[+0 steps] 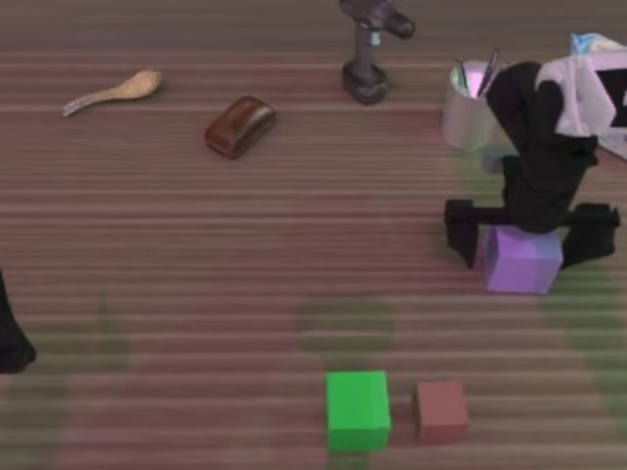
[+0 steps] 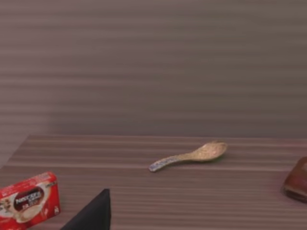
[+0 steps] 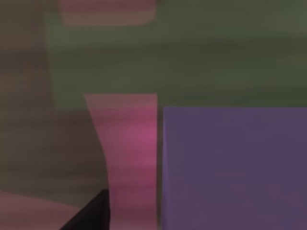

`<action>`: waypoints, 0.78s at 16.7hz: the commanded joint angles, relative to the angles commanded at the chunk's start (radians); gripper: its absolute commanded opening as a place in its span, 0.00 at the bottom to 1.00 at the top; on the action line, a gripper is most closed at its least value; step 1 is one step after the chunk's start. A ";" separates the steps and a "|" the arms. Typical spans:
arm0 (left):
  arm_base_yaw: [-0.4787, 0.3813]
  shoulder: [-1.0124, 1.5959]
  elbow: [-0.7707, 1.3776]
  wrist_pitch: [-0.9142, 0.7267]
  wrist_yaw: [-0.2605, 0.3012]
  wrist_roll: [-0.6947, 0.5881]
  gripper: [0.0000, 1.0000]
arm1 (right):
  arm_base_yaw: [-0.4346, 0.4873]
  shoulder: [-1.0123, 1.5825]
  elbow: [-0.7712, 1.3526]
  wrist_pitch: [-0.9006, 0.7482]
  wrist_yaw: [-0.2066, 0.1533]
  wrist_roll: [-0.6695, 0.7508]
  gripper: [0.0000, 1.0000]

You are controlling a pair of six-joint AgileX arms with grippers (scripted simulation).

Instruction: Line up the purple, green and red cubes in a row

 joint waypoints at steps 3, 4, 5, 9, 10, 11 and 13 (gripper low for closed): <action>0.000 0.000 0.000 0.000 0.000 0.000 1.00 | 0.000 0.000 0.000 0.000 0.000 0.000 0.77; 0.000 0.000 0.000 0.000 0.000 0.000 1.00 | 0.000 0.000 0.000 0.000 0.000 0.000 0.70; 0.000 0.000 0.000 0.000 0.000 0.000 1.00 | 0.000 0.000 0.000 0.000 0.000 0.000 0.62; 0.000 0.000 0.000 0.000 0.000 0.000 1.00 | 0.000 0.000 0.000 0.000 0.000 0.000 0.32; 0.000 0.000 0.000 0.000 0.000 0.000 1.00 | 0.000 0.000 0.000 0.000 0.000 0.000 0.25; 0.000 0.000 0.000 0.000 0.000 0.000 1.00 | 0.000 0.000 0.000 0.000 0.000 0.000 0.17; 0.000 0.000 0.000 0.000 0.000 0.000 1.00 | 0.000 0.000 0.000 0.000 0.000 0.000 0.02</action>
